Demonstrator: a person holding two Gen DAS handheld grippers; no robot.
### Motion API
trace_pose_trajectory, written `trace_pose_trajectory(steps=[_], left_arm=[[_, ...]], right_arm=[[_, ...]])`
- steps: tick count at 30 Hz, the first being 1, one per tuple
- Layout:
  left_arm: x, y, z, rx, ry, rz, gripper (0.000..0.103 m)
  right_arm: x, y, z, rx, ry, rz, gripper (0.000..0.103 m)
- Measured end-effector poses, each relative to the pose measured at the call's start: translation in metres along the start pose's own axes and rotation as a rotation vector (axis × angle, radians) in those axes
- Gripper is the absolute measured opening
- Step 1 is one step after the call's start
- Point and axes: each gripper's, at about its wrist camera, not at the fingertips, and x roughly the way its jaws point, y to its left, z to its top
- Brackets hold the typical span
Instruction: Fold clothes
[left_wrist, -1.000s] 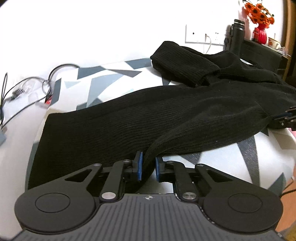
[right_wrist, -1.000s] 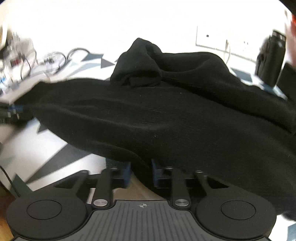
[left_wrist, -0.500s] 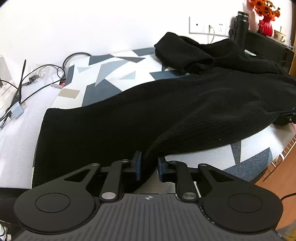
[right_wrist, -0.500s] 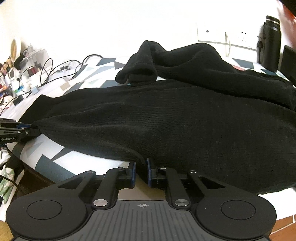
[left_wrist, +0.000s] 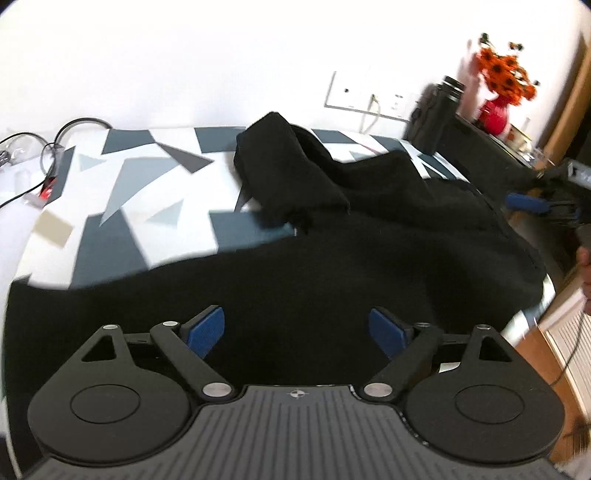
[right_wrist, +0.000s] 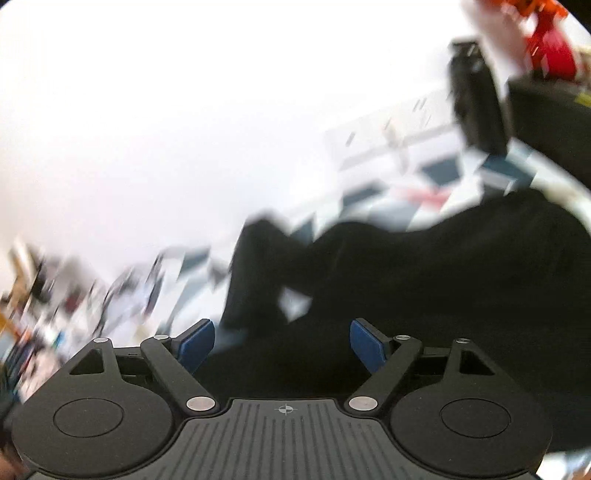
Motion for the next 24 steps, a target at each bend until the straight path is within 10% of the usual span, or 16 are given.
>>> trace_pose_trajectory(steps=[13,17,20,22,24], left_arm=[[0.170,-0.022,0.089,-0.042,0.079,-0.003,0.090],[0.187,-0.012,0.101,-0.091,0.085,0.008,0.087],[0.185,0.002,0.107,-0.135,0.055,0.025,0.031],[0.182,0.017,0.109,-0.186,0.061,0.034,0.020],[0.175,0.029,0.112,-0.188,0.057,0.069,0.016]], right_arm=[[0.090,-0.018,0.078,0.085,-0.008,-0.204,0.078],[0.133,-0.004,0.075,-0.020,0.017,-0.260,0.095],[0.171,-0.007,0.075,-0.108,0.069,-0.319,0.099],[0.193,-0.017,0.072,-0.130,0.109,-0.340,0.097],[0.210,-0.026,0.069,-0.151,0.156,-0.325,0.069]])
